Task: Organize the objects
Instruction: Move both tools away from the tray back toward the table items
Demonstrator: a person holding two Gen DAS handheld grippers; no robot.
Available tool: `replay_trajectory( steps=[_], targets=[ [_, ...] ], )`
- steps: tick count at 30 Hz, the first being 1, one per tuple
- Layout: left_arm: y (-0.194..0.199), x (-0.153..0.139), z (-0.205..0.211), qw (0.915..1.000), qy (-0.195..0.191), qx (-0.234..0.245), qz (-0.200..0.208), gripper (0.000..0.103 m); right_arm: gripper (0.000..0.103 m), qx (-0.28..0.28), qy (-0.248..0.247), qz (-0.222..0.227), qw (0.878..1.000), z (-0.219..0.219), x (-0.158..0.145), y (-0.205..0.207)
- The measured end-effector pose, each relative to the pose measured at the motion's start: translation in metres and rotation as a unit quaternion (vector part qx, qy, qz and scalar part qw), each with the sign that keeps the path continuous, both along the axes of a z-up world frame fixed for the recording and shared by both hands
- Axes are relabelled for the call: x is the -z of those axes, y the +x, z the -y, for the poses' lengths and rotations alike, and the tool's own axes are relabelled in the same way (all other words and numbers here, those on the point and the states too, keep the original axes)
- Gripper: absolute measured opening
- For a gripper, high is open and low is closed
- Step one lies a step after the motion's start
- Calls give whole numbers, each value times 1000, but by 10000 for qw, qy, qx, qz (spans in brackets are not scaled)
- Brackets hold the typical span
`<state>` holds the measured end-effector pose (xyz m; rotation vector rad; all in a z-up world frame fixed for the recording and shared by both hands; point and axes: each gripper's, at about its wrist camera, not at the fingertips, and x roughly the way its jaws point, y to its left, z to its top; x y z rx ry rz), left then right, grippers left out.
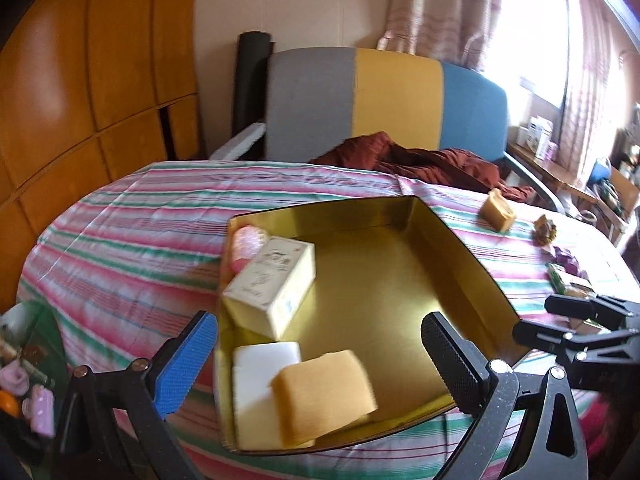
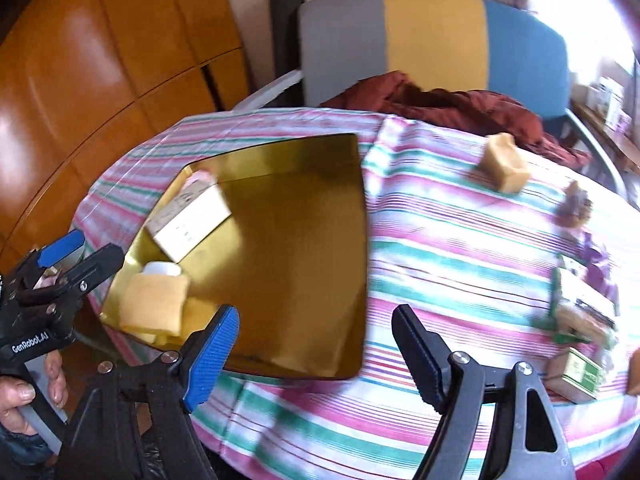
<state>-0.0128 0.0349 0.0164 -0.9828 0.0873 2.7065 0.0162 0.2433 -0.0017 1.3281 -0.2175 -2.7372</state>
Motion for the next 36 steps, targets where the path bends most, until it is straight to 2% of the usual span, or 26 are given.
replay_trajectory(
  steps=[7,13,20,23,28,29,33,36],
  targets=[
    [-2,-5,-33,9991,2,418,-33,102,80,625,220,-47,9978,-50,-8,16],
    [0,-10,-63,9962,88,868,-82,102,80,1384,398,-28,9896,-102,-13,35],
    [3,-13,-102,9907,11,1358,-58,102,80,2385,382,1,9704,-178,-25,67],
    [6,-15,-120,9868,-26,1619,-97,102,80,2901,395,23,9562,-211,-28,82],
    [9,-17,-154,9775,14,2108,16,102,80,3723,42,35,9281,-259,-24,107],
    [10,-16,-162,9755,13,2201,74,102,80,3878,-149,50,9216,-269,-22,112],
    [13,-11,-196,9664,-2,2552,300,100,81,4201,-865,67,9033,-294,-10,126],
    [17,-5,-222,9596,-102,2792,333,99,81,4247,-1265,-5,8964,-299,-5,132]
  ],
)
